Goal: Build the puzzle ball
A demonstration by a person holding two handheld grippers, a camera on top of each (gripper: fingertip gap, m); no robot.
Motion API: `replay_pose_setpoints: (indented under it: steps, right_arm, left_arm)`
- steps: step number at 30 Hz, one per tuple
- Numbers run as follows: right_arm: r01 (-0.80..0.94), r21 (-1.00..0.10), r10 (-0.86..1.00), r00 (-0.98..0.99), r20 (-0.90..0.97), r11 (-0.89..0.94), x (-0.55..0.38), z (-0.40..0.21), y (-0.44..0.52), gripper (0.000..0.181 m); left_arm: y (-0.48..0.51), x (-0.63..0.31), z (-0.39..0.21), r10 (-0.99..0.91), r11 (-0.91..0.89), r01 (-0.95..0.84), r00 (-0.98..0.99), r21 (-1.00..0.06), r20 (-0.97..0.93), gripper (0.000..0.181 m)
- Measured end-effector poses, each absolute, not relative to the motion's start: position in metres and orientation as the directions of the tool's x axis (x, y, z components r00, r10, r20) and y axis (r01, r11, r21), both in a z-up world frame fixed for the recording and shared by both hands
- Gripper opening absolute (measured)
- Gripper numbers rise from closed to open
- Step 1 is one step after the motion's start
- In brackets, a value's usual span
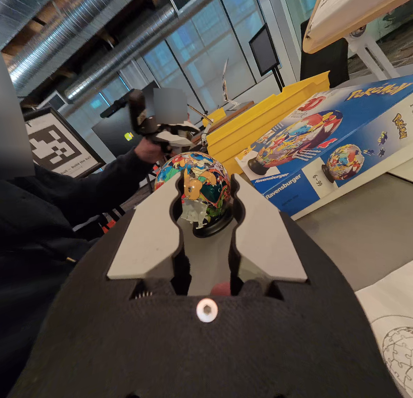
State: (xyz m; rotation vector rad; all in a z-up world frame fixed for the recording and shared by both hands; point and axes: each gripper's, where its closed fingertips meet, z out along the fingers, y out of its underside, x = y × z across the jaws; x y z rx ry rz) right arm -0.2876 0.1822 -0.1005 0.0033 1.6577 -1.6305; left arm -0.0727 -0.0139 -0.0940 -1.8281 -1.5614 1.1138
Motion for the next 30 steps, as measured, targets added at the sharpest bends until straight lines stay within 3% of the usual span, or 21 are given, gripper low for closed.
replay_pose_setpoints:
  steps: [6, 11, 16, 18, 22, 30]
  right_arm:
    - [0.544, -0.832, -0.531, -0.674, -0.513, 0.113, -0.293, -0.093, 0.189, 0.039]
    - [0.550, -0.830, -0.519, -0.684, -0.512, 0.094, -0.296, -0.092, 0.190, 0.039]
    - [0.554, -0.827, -0.508, -0.688, -0.519, 0.095, -0.298, -0.093, 0.189, 0.039]
    - [0.557, -0.825, -0.501, -0.690, -0.522, 0.092, -0.298, -0.093, 0.189, 0.040]
    - [0.551, -0.829, -0.497, -0.696, -0.518, 0.094, -0.297, -0.094, 0.189, 0.040]
    - [0.558, -0.825, -0.494, -0.694, -0.524, 0.090, -0.298, -0.094, 0.189, 0.041]
  left_arm:
    - [-0.079, -0.118, -0.130, 0.918, -0.389, 0.714, 0.244, -0.583, -0.313, 0.041]
    - [-0.098, -0.147, -0.176, 0.879, -0.477, 0.795, 0.427, -0.374, -0.213, 0.047]
    - [-0.113, -0.146, -0.224, 0.877, -0.480, 0.861, 0.470, -0.168, -0.099, 0.060]
    - [-0.107, -0.153, -0.228, 0.892, -0.448, 0.872, 0.451, -0.197, -0.030, 0.057]
    - [-0.103, -0.155, -0.229, 0.890, -0.448, 0.877, 0.455, -0.177, 0.004, 0.029]
    - [-0.100, -0.151, -0.220, 0.912, -0.403, 0.883, 0.409, -0.242, -0.025, 0.028]
